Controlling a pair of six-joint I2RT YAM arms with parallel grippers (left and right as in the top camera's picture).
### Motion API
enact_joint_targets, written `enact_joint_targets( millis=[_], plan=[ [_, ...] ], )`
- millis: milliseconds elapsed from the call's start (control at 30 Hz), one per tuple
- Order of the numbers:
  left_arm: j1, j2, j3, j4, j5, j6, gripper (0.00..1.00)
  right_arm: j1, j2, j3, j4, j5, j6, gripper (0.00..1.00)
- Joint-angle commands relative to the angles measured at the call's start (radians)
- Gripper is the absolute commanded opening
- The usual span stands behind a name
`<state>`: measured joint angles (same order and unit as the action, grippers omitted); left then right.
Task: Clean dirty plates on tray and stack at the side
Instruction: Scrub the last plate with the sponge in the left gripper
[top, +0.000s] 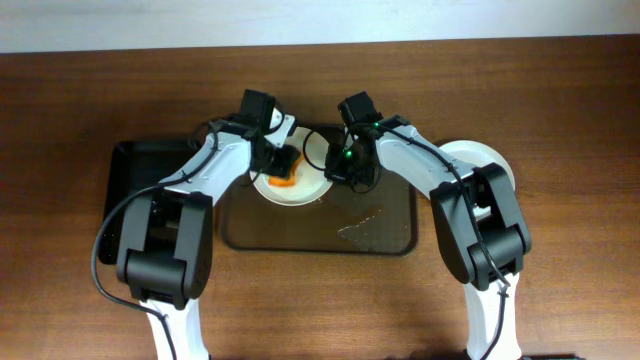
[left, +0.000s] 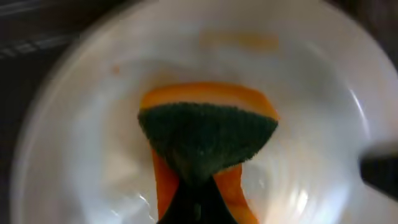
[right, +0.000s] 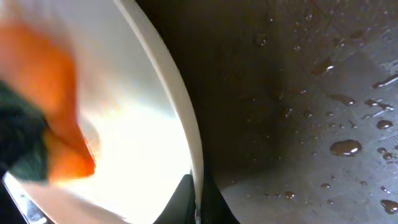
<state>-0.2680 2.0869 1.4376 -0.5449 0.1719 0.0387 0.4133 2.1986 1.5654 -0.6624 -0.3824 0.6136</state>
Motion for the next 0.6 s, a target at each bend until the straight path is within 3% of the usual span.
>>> enact_joint_targets(
  millis=[0, 167, 300, 367, 467, 567],
  plan=[
    [0.006, 0.03, -0.01, 0.121, -0.178, -0.027, 0.0, 0.014, 0.034, -0.004, -0.01, 0.002, -0.014, 0.04],
    [0.006, 0.057, -0.01, 0.159, -0.179, -0.027, 0.0, 0.014, 0.034, -0.004, -0.01, 0.002, -0.022, 0.04],
    [0.006, 0.07, -0.01, -0.007, -0.09, -0.003, 0.0, 0.014, 0.034, -0.004, -0.01, 0.002, -0.022, 0.04],
    [0.006, 0.07, -0.008, -0.15, 0.148, 0.161, 0.0, 0.014, 0.034, -0.004, -0.01, 0.001, -0.022, 0.04],
    [0.006, 0.07, -0.008, -0.314, 0.391, 0.37, 0.0, 0.014, 0.034, -0.004, -0.01, 0.001, -0.022, 0.04],
    [0.007, 0.07, -0.008, -0.356, 0.412, 0.42, 0.0, 0.014, 0.034, -0.004, -0.01, 0.001, -0.022, 0.04]
  ],
)
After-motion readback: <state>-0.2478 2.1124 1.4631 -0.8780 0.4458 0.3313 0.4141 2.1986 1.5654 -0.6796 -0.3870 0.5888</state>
